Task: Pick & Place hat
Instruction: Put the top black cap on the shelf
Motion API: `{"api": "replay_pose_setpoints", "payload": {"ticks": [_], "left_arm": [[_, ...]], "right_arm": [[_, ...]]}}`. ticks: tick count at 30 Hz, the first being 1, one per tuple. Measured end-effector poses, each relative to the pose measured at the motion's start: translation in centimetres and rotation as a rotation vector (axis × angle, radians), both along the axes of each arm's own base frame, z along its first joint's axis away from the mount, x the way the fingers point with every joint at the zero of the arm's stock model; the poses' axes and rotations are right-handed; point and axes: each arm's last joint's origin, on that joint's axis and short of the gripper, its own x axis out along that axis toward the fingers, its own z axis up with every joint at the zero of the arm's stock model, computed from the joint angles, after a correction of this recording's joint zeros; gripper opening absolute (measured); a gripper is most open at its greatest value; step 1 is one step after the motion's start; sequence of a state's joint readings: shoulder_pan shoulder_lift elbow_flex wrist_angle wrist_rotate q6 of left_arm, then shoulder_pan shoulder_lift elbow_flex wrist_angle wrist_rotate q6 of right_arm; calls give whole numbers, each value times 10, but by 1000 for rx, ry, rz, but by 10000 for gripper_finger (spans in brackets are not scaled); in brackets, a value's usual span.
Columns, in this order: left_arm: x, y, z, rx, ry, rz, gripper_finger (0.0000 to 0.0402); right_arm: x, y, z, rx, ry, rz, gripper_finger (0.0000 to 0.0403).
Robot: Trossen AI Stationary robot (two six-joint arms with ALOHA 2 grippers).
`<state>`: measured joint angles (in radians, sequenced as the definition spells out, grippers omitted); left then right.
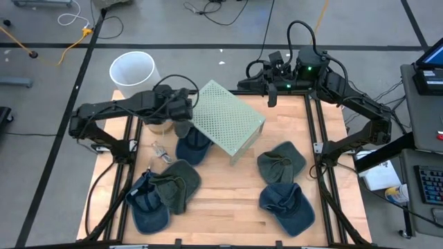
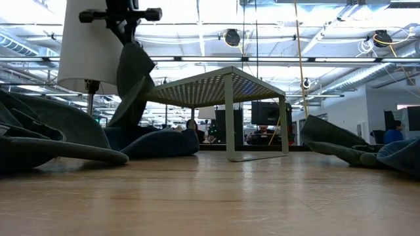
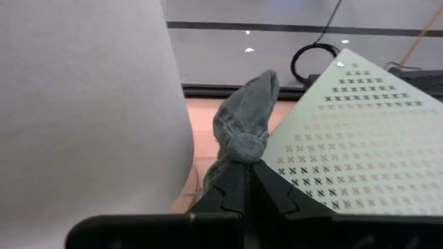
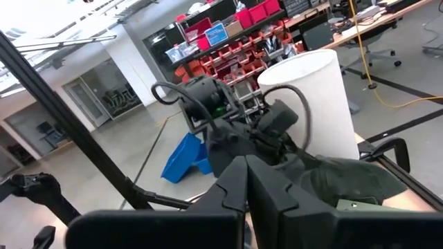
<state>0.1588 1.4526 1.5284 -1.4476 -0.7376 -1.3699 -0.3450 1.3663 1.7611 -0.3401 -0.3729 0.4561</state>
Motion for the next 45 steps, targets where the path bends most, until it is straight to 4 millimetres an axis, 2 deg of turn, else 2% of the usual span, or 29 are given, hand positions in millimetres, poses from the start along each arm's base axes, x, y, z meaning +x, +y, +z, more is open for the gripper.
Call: {"api": "replay_pose_setpoints", "payload": {"ticks": [10, 20, 26, 30, 36, 41, 45], "left_arm": [[-10, -9, 14, 36, -2, -103, 5], [-4, -10, 68, 242, 15, -311, 4], [12, -9, 86, 400, 94, -534, 4], [27, -7, 91, 513, 221, -675, 4], [51, -3, 78, 562, 459, -826, 4], [78, 3, 52, 546, 621, -798, 4], [92, 0, 39, 555, 686, -770, 4]], "right_arm": [[0, 0, 0, -4, 0, 0, 1], [0, 2, 0, 4, 0, 53, 1], [-3, 4, 2, 3, -7, 112, 2], [-15, 8, 10, 0, -36, 124, 1], [-48, 16, 31, 76, -134, 54, 3], [-71, 24, 42, 79, -192, 19, 4], [-87, 30, 48, 66, -227, 22, 4]]}}
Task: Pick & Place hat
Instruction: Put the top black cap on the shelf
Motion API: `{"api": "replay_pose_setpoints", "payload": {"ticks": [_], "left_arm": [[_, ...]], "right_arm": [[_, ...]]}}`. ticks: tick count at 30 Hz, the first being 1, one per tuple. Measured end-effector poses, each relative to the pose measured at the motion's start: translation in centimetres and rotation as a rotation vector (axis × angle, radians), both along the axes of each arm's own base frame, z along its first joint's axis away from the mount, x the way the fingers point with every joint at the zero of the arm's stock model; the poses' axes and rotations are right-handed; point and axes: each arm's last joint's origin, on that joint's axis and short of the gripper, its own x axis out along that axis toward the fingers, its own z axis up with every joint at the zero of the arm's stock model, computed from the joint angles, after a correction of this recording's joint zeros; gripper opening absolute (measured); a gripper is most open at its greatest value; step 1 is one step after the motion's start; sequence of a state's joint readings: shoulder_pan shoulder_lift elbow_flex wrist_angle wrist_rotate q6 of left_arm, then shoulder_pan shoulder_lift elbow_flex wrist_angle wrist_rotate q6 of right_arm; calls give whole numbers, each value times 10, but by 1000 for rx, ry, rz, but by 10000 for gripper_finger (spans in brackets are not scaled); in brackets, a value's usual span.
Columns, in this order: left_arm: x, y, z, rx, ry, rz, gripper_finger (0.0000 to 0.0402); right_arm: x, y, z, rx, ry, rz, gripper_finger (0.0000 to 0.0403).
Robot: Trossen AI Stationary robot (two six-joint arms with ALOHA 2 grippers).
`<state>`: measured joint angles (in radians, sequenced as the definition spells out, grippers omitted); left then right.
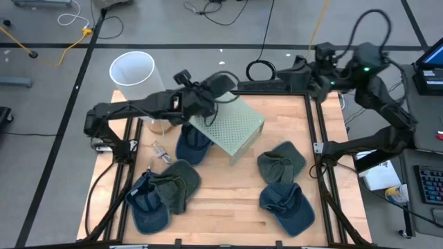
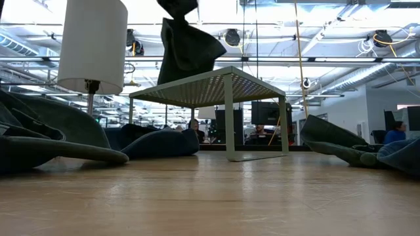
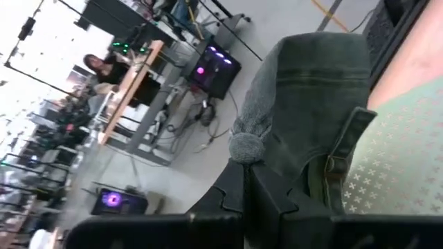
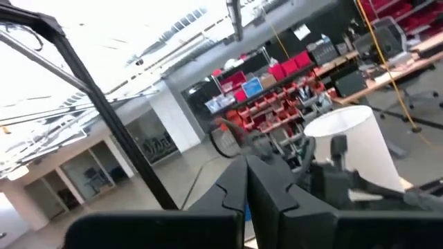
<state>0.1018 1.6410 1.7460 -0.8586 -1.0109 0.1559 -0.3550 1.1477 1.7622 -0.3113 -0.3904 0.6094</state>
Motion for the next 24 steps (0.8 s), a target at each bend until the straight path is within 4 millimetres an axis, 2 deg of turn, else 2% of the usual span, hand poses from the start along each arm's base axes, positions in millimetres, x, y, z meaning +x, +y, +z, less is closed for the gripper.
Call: {"api": "replay_pose_setpoints", "payload": {"ticks": [5, 13, 18, 24], "left_arm": [[13, -8, -12, -10, 35, -42, 4], [28, -16, -33, -52, 80, -62, 4], [30, -14, -40, -72, 78, -41, 4], [31, -22, -39, -82, 73, -70, 4]], "right_arm": [[-11, 4, 4, -7, -21, -1, 4], [-14, 5, 5, 9, -29, -21, 4], [-14, 5, 5, 28, -28, -15, 4], [-14, 5, 5, 28, -27, -15, 4]]}}
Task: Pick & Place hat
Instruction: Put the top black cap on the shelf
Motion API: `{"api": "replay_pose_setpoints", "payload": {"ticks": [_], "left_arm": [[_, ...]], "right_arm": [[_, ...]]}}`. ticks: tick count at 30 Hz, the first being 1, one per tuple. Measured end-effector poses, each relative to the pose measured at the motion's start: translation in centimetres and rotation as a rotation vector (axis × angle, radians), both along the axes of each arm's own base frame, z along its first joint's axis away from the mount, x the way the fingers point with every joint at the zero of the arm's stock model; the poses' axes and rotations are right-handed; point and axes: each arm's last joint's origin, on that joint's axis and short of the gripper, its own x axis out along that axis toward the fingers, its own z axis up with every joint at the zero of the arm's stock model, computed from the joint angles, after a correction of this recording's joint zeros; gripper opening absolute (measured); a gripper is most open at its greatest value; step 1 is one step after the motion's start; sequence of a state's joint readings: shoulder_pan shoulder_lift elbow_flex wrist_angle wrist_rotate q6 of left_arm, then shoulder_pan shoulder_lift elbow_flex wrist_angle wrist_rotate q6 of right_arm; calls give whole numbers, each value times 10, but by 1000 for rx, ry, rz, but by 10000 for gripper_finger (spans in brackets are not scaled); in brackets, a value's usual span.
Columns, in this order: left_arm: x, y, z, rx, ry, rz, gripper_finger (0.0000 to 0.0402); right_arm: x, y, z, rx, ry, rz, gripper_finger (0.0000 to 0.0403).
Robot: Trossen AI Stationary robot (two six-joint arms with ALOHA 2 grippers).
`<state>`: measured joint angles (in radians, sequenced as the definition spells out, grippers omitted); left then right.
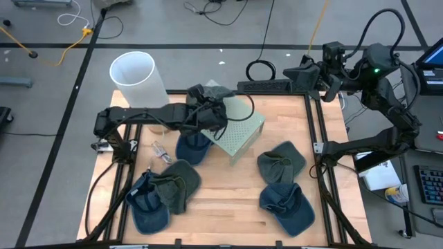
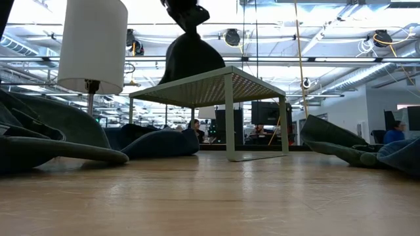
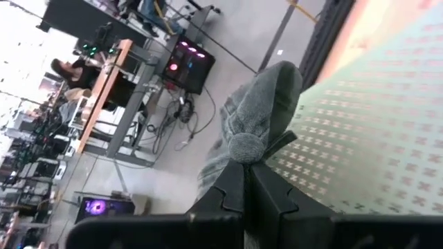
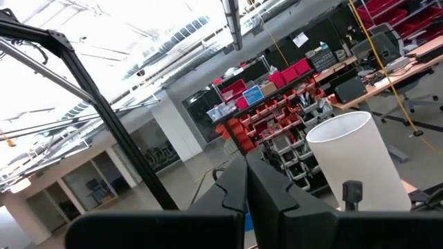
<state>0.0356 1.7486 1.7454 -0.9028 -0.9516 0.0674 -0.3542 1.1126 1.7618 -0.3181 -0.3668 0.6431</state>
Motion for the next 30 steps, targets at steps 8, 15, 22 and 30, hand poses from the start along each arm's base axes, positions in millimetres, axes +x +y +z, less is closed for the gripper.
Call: {"api": "replay_pose_setpoints", "payload": {"ticks": [8, 15, 22, 30], "left_arm": [[1, -2, -1, -54, -45, -6, 6], [2, -3, -3, -145, -79, -40, 44], [3, -4, -4, -213, -124, -41, 111], [4, -8, -5, -286, -135, -83, 168]], "right_arm": [[0, 0, 0, 0, 0, 0, 4], [0, 0, 0, 0, 1, 4, 4], [0, 0, 0, 0, 1, 4, 4], [0, 0, 0, -1, 1, 4, 4]]}}
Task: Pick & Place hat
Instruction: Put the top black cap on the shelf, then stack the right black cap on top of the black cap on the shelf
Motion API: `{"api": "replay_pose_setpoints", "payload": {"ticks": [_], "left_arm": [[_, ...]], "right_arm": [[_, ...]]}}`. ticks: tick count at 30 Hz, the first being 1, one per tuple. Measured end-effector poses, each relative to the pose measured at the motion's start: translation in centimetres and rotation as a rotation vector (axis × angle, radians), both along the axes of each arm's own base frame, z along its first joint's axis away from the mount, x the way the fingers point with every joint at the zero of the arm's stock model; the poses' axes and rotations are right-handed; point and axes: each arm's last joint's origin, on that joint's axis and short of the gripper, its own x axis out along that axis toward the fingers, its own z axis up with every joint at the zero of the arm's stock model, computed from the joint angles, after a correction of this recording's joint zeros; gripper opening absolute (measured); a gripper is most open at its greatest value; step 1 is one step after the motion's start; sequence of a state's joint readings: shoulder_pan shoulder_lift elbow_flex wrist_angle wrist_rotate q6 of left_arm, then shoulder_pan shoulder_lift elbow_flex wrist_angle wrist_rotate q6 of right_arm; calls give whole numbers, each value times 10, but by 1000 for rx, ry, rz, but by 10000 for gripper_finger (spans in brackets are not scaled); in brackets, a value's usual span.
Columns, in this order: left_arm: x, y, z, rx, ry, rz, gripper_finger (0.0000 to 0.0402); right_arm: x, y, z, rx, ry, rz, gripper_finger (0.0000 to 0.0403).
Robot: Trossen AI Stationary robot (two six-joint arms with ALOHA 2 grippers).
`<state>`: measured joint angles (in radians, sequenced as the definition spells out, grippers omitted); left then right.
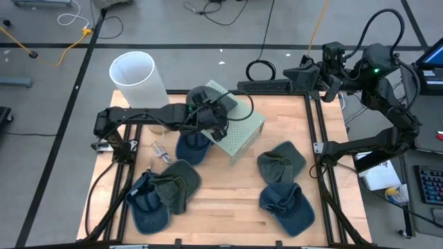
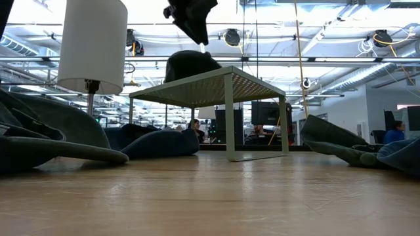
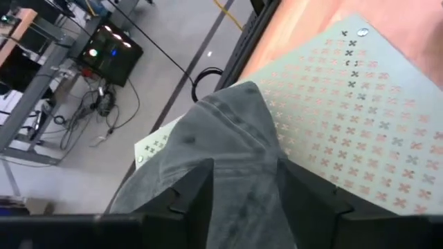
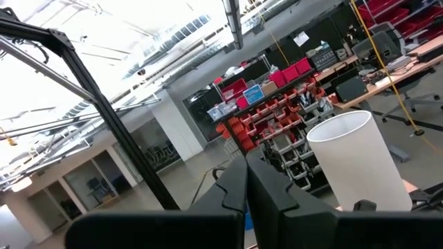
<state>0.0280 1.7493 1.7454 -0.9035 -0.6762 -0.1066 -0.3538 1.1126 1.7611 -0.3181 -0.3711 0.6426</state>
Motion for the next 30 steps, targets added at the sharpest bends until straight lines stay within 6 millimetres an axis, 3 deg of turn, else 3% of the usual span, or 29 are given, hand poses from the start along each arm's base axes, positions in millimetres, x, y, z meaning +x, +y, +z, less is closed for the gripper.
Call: {"api": "replay_pose_setpoints", "payload": {"ticks": [5, 10, 14, 18, 25, 30], "left_arm": [[2, -4, 2, 24, -16, -6, 198], [1, -12, 8, 59, -41, -25, 222], [-4, -22, 20, 63, -99, -49, 234], [-15, -35, 35, 64, -151, -88, 239], [-42, -54, 63, 34, -247, -161, 231], [-65, -66, 83, -109, -356, -256, 224]], "right_arm": [[0, 2, -2, -56, 23, 64, 32], [-2, 3, -9, -106, 96, 54, 121], [-7, 4, -28, -174, 281, 29, 197], [-10, 4, -52, -225, 512, 31, 244], [-8, 4, -81, -348, 791, 136, 271], [-3, 0, -99, -425, 983, 178, 267]]}}
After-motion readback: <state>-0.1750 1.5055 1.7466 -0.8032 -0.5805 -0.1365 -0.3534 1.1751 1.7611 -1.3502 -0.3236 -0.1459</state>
